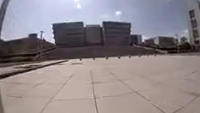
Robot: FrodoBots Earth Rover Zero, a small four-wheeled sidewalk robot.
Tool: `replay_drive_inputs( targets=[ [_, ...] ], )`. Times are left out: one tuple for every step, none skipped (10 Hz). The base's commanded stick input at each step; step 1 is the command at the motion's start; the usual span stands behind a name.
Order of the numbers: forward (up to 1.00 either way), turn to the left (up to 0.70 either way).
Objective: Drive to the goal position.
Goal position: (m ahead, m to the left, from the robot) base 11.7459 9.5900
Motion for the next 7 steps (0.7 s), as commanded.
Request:
replay_drive_inputs(
  targets=[
    [0.85,0.0],
    [0.85,0.0],
    [0.85,0.0],
    [0.85,0.0],
    [0.85,0.0],
    [0.85,0.0],
    [0.85,0.0]
  ],
)
